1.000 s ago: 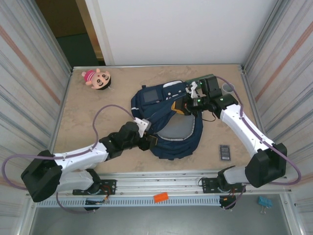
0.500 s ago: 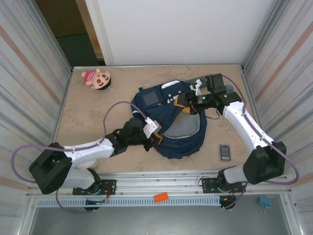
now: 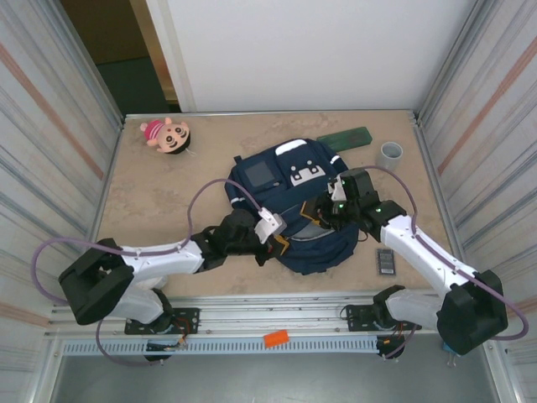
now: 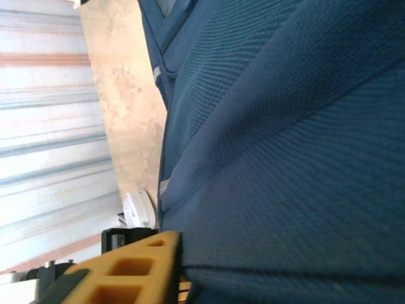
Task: Pack books, pencil case, and school supplies into a backpack
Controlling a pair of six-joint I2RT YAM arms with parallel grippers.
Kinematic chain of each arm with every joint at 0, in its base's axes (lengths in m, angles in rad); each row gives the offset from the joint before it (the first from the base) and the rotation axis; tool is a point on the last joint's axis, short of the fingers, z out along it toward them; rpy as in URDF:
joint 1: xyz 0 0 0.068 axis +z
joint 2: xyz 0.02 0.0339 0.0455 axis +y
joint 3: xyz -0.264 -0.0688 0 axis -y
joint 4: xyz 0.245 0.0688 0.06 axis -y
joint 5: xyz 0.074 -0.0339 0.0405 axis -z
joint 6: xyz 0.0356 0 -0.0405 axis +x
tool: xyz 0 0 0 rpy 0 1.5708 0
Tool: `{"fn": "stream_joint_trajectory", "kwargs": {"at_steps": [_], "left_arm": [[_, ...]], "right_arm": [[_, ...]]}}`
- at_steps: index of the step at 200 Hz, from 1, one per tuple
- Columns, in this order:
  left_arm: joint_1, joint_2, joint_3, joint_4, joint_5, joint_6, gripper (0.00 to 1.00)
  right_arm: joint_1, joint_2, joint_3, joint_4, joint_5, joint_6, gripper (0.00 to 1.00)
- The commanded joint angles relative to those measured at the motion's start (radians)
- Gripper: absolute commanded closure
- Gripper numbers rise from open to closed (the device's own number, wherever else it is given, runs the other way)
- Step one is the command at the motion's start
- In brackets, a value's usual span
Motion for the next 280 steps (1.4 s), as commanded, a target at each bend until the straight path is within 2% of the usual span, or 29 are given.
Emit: {"fn": "stream_joint_trajectory", "kwargs": {"at_steps": [1, 19, 66, 89, 112, 121, 143, 152, 170, 183, 235, 280], "left_arm": [[-0.01, -0.001, 0.068, -0.049, -0.097, -0.039, 1.0], [0.011, -0.01, 0.073, -0.159, -0.194, -0.067, 1.0], [0.165, -0.111, -0.026, -0.191, -0.209, -0.116, 1.0], [0.264, -0.132, -0.036, -0.213, -0.241, -0.13, 1.0], [0.364, -0.096, -0.01, -0.232, -0.248, -0.143, 1.0], [0.383, -0.075, 0.014, -0.252, -0.261, -0.138, 1.0], [0.389, -0.055, 0.066, -0.295, -0.303, -0.133, 0.89], [0.39, -0.064, 0.086, -0.317, -0.316, -0.149, 0.79], [0.389, -0.114, 0.117, -0.366, -0.312, -0.187, 0.51], [0.389, -0.169, 0.125, -0.406, -0.325, -0.224, 0.4], [0.389, -0.392, 0.146, -0.699, -0.616, -0.441, 0.28], [0.389, -0.553, 0.163, -0.849, -0.712, -0.495, 0.27]], "right_arm": [[-0.018, -0.013, 0.052, -0.006, 0.009, -0.048, 0.95], [-0.078, 0.008, 0.166, -0.168, -0.086, -0.205, 1.0], [-0.239, 0.096, 0.43, -0.491, -0.337, -0.507, 1.0], [-0.245, 0.139, 0.532, -0.606, -0.411, -0.595, 1.0], [-0.245, 0.13, 0.553, -0.583, -0.447, -0.572, 1.0], [-0.244, 0.12, 0.547, -0.545, -0.437, -0.538, 1.0], [-0.226, 0.087, 0.473, -0.351, -0.389, -0.383, 1.0], [-0.205, 0.075, 0.432, -0.261, -0.35, -0.319, 1.0], [-0.138, 0.067, 0.359, -0.093, -0.262, -0.198, 1.0], [-0.074, 0.082, 0.338, -0.008, -0.194, -0.153, 1.0], [0.146, 0.201, 0.34, 0.196, 0.066, -0.025, 1.0], [0.299, 0.284, 0.329, 0.332, 0.224, 0.098, 0.97]]}}
